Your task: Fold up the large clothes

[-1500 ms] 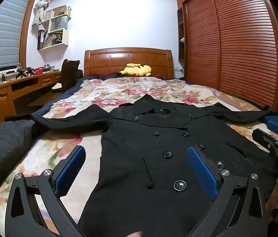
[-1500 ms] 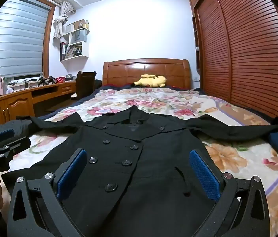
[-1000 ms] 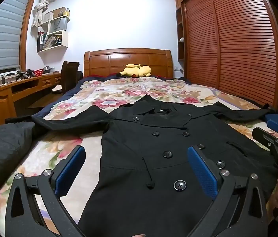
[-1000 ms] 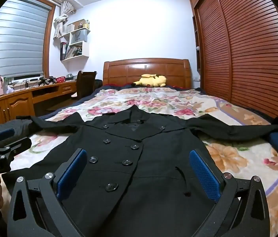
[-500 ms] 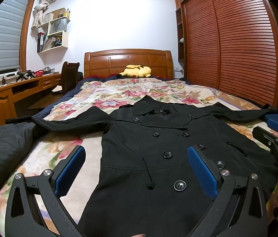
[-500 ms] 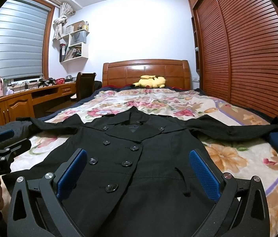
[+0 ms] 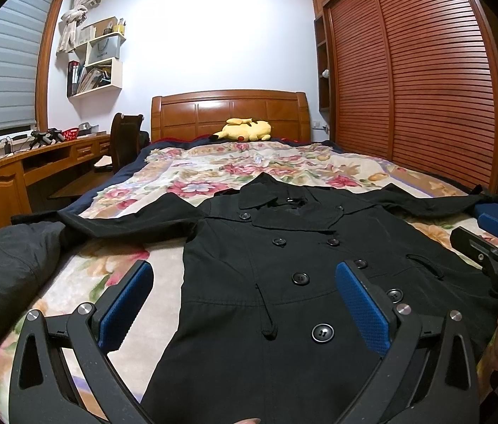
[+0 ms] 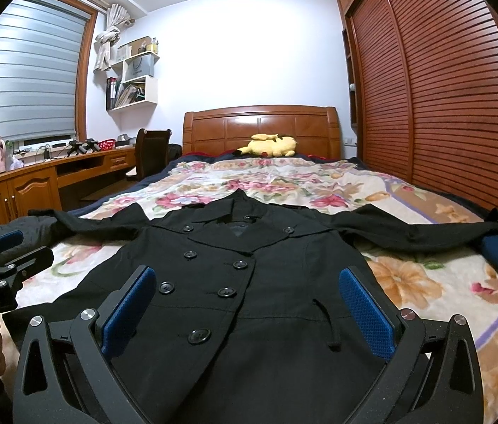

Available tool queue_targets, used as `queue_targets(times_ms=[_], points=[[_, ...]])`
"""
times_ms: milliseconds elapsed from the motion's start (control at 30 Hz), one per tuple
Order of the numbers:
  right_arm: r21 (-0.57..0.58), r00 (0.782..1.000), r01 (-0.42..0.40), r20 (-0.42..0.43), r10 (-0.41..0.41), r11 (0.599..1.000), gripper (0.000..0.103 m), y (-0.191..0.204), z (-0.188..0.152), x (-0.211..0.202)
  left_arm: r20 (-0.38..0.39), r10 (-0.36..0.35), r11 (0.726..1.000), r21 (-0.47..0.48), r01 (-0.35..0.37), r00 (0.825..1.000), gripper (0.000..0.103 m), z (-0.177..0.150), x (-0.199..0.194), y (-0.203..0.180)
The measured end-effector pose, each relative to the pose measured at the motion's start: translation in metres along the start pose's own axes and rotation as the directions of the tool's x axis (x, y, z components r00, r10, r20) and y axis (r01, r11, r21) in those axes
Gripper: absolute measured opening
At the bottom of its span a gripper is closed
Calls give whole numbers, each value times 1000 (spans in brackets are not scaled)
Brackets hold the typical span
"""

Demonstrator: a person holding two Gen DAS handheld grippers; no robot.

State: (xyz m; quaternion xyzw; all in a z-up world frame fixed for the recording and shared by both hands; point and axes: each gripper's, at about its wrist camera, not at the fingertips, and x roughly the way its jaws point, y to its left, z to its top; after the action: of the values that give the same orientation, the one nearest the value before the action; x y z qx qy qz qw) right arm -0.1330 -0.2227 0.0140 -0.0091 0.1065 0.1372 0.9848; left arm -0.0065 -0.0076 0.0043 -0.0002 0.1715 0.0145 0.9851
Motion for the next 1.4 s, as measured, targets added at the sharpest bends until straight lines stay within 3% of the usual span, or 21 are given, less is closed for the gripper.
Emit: queue_targets(times_ms=[1400], points=[[4,1000,3,-5,-3,1000,103,-2,1,0,13,4,1000,4,-4,1000,103,5,-4,0]])
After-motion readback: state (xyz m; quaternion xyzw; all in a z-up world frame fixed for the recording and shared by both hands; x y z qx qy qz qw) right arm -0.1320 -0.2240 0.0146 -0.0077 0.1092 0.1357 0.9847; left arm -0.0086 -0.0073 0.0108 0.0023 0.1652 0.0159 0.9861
